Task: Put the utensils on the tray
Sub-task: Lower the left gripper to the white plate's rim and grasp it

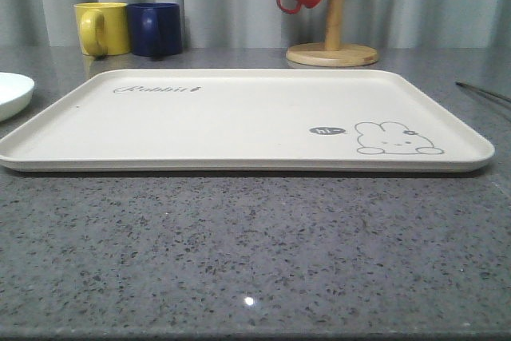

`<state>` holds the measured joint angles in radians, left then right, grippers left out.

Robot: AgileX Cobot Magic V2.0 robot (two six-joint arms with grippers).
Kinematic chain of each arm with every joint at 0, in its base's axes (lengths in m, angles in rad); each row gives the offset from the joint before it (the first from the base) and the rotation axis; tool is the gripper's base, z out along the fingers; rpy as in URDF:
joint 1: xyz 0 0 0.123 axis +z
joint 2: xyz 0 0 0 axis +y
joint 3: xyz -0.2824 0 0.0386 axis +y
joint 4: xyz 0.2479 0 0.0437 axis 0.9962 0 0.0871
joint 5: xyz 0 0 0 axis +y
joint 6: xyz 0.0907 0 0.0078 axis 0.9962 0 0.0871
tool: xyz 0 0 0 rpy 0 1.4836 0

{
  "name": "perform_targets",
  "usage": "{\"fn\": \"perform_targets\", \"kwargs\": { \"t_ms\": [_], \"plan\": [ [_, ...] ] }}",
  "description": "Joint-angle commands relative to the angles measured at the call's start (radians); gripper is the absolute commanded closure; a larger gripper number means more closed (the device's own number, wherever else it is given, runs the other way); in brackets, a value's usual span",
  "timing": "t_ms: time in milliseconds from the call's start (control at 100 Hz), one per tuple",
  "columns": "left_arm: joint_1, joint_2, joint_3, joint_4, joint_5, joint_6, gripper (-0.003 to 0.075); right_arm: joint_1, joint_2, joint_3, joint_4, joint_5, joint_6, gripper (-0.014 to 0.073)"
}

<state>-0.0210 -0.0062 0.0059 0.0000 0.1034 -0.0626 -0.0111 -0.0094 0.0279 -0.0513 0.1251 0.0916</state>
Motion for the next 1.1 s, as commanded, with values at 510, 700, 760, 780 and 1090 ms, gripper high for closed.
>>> {"fn": "perform_targets", "kwargs": {
  "t_ms": [510, 700, 760, 780, 1090],
  "plan": [
    [-0.002, -0.031, 0.026, 0.0, -0.129, -0.007, 0.0739, -0.002, -0.019, 0.0, -0.001, -0.079, -0.007, 0.0661],
    [-0.002, -0.031, 0.026, 0.0, -0.179, -0.007, 0.0739, -0.002, -0.019, 0.0, -0.001, -0.079, -0.007, 0.0661],
    [-0.002, -0.031, 0.022, 0.0, -0.228, -0.007, 0.0739, -0.002, -0.019, 0.0, -0.001, -0.079, -0.007, 0.0661],
    [-0.002, -0.031, 0.017, 0.0, -0.243, -0.007, 0.0739, -0.002, -0.019, 0.0, -0.001, -0.079, -0.007, 0.0661],
    [-0.002, 0.08, -0.263, 0.007, -0.021, -0.007, 0.074, -0.002, -0.019, 0.0, -0.001, -0.079, -0.007, 0.0661]
  ]
}}
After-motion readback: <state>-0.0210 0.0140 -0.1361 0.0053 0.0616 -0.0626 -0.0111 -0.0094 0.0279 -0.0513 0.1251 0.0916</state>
